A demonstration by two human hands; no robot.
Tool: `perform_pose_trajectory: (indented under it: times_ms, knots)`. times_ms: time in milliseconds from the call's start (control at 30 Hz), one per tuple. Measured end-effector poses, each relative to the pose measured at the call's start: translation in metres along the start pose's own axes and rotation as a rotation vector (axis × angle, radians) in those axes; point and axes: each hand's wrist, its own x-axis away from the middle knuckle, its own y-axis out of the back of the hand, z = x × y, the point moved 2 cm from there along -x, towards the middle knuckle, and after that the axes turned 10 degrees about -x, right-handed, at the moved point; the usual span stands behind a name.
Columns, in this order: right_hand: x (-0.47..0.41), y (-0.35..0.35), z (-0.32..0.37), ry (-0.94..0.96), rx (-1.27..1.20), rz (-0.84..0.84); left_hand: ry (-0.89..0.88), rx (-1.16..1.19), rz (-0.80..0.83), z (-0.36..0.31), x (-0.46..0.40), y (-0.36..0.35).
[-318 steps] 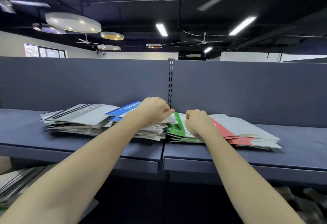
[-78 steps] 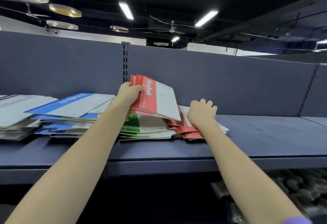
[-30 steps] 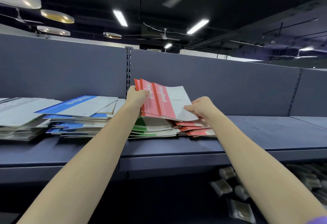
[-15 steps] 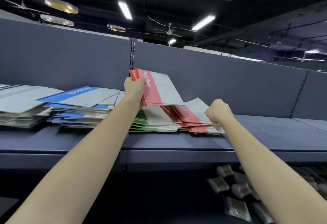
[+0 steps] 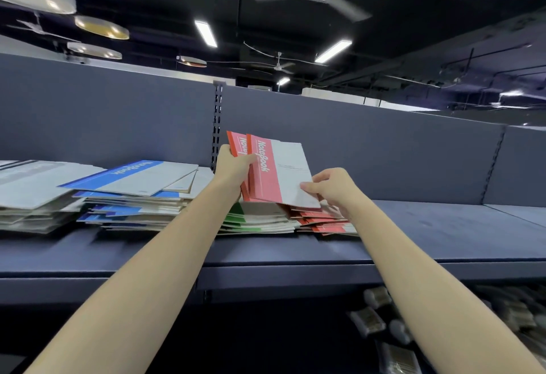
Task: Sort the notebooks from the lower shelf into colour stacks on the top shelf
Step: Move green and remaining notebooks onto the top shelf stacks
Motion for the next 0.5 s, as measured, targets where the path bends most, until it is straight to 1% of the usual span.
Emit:
perform_pose_trajectory:
  times_ms: [100, 167, 300, 433, 500]
  knots:
    - [-0.001, 0.005, -0.005, -0.078, -0.013, -0.009, -0.031, -0.021, 0.03, 0.0, 0.0, -0.004]
    - [-0.006, 0.01, -0.008, -0.09, 0.006, -0.054, -0.053, -0.034, 0.038, 0.0, 0.0, -0.005]
    - [-0.013, 0.024, -0.008, -0.05, 0.232, -0.248, -0.058, -0.029, -0.017, -0.001, -0.002, -0.001]
    - [-0.012, 0.038, -0.024, -0.122, 0.452, -0.295, -0.015, -0.021, -0.095, 0.002, -0.006, 0.001]
    - [-0.013, 0.04, -0.034, -0.133, 0.508, -0.289, -0.004, 0.007, -0.122, 0.003, -0.008, 0.003]
